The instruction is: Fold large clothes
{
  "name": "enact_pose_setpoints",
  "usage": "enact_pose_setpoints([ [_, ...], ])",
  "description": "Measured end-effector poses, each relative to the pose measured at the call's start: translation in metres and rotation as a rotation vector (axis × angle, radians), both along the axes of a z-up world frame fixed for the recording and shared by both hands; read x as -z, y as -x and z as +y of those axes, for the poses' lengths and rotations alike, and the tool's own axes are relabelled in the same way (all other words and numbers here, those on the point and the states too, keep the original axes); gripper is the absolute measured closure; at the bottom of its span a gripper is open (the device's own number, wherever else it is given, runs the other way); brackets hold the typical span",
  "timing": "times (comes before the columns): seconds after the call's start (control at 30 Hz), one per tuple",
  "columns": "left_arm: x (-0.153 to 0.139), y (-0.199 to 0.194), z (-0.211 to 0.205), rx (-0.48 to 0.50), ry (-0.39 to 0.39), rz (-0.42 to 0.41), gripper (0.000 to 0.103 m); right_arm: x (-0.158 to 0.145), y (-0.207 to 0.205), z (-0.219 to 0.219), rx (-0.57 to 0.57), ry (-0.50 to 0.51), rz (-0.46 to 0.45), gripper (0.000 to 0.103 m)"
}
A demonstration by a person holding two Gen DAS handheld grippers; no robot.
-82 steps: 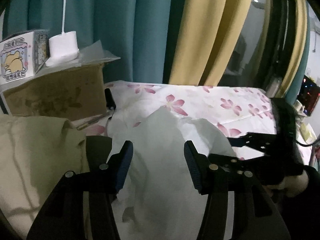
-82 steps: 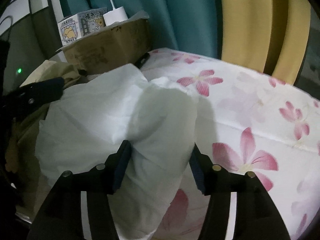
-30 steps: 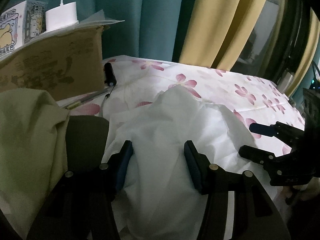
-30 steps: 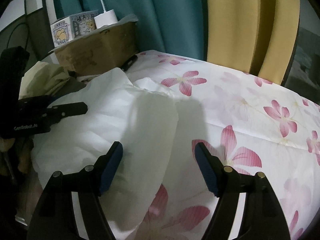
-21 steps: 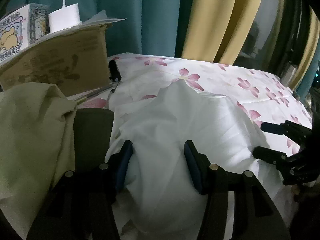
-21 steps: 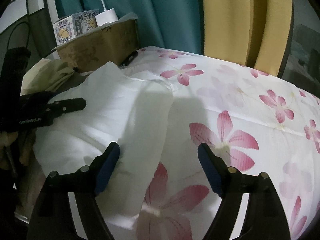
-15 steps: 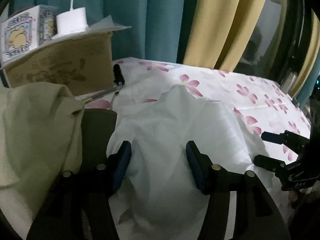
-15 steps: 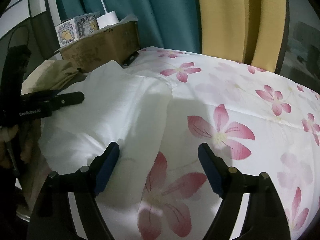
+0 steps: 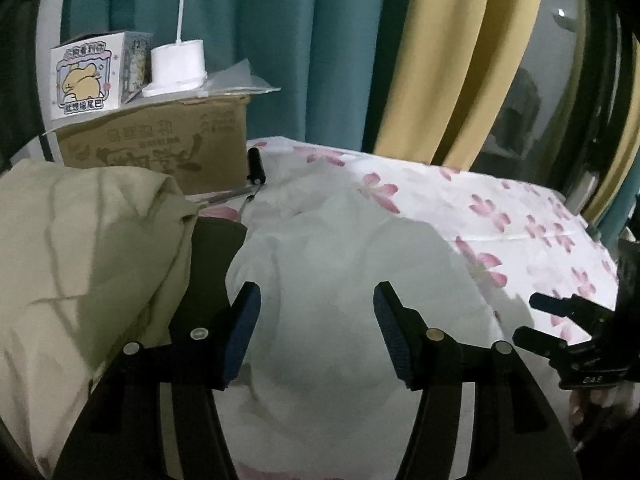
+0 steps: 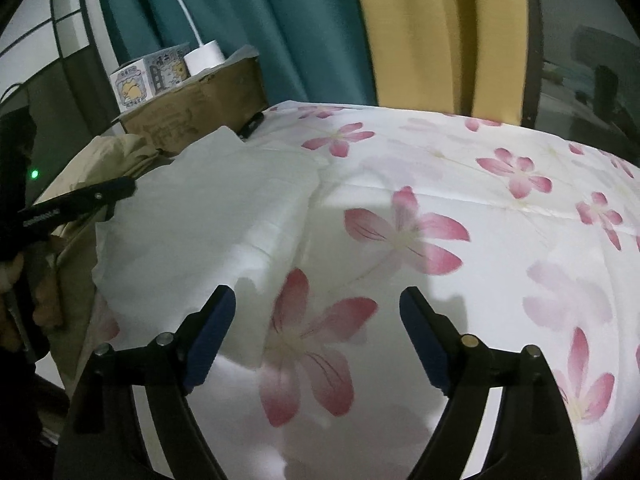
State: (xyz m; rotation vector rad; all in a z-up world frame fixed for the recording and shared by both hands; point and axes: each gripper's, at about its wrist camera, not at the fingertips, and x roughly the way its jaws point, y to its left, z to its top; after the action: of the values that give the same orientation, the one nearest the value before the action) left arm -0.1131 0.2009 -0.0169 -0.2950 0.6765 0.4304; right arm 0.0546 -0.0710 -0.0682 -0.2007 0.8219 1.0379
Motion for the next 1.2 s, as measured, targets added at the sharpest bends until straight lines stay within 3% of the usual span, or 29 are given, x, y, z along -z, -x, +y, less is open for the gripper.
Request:
enact_pose_setpoints([
  [0.4, 0.005, -0.005, -0.046, 0.083, 0.032, -0.002, 0.041, 0.005, -0.006, -0.051, 0.079, -0.016, 0.012, 0.019],
  [1.2, -0.002, -0.053, -0.150, 0.246, -0.065, 0.028, 0.041, 0.001, -0.028, -0.167, 0.324, -0.058, 0.011, 0.018],
])
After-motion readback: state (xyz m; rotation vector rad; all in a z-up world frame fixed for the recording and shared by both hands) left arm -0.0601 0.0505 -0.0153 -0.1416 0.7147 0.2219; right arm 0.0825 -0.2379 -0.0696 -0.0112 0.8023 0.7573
